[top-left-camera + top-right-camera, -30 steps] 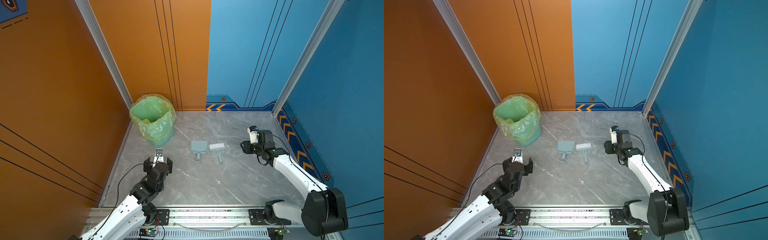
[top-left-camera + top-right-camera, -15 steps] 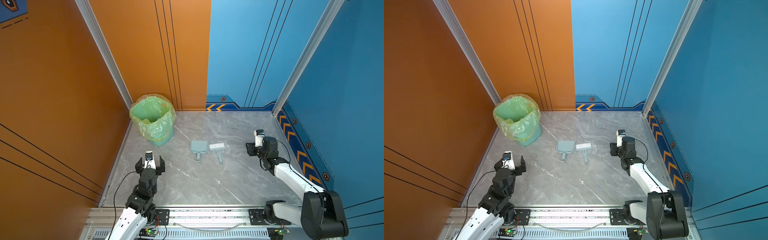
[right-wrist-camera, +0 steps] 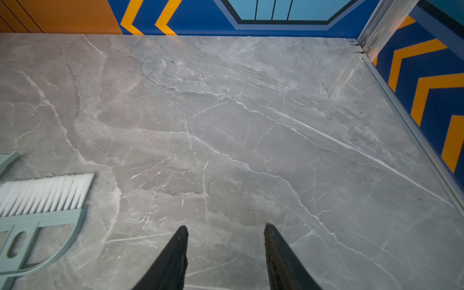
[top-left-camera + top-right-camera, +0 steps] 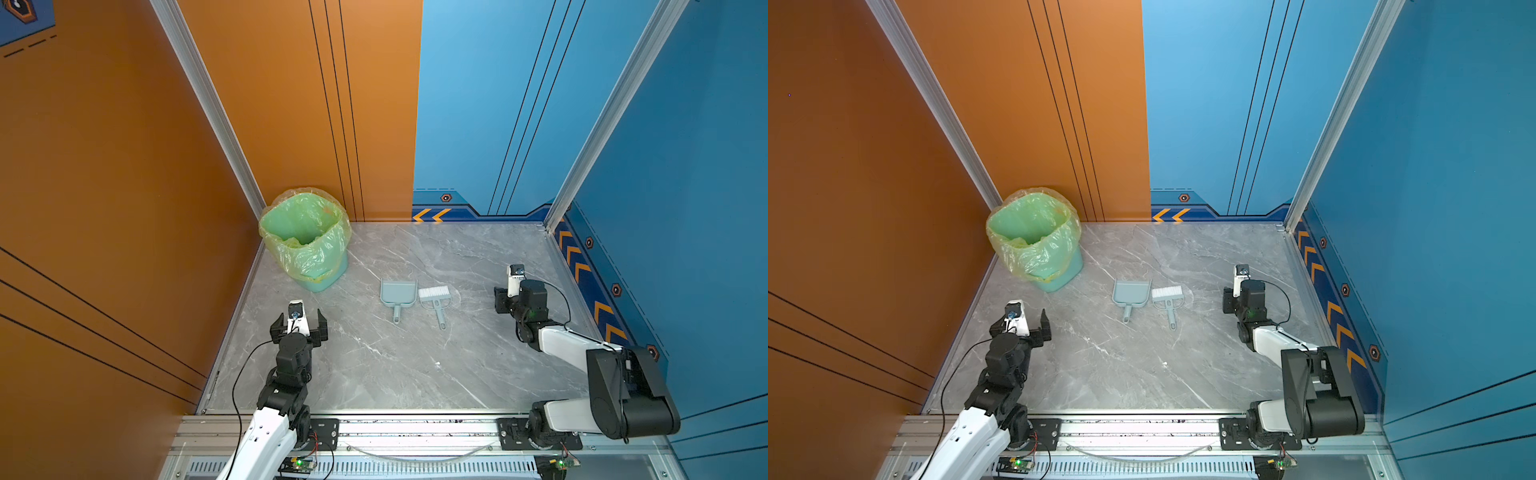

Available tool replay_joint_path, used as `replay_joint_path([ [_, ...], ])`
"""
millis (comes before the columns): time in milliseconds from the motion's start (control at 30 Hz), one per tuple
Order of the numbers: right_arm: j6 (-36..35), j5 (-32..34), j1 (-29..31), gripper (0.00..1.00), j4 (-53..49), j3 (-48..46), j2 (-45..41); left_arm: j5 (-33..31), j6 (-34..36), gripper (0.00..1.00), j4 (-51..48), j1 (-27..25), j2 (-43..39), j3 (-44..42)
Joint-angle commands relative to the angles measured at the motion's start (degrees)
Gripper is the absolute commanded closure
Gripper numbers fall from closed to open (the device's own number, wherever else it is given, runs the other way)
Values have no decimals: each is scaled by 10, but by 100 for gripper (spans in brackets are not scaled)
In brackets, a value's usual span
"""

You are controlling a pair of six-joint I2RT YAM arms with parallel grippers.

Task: Sweep away the paper scraps from the table

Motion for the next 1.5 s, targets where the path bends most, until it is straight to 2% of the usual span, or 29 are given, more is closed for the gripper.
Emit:
replay_joint_path([
  [0, -14, 22, -4, 49, 64, -2, 13, 40, 2, 2, 45, 19, 12, -10],
  [100, -9, 30, -11, 49, 125, -16, 42, 60, 2, 2, 75, 33, 28, -15],
  [333, 10, 16, -29, 48, 133, -18, 49, 83, -6, 2, 134, 58, 68, -27],
  [500, 12, 33, -26, 48, 146, -25, 51, 104, -19, 2, 186, 71, 114, -32],
  [633, 16, 51, -23, 48, 240, -64, 73, 114, -17, 2, 217, 74, 160, -25],
  [1067, 14, 54, -23, 46, 227, -62, 68, 147, -5, 2, 311, 84, 298, 2],
  [1300, 15, 53, -23, 42, 226, -62, 68, 168, -15, 2, 406, 85, 409, 28],
  [1467, 15, 54, -23, 39, 226, -62, 68, 171, -13, 2, 436, 85, 446, 40],
])
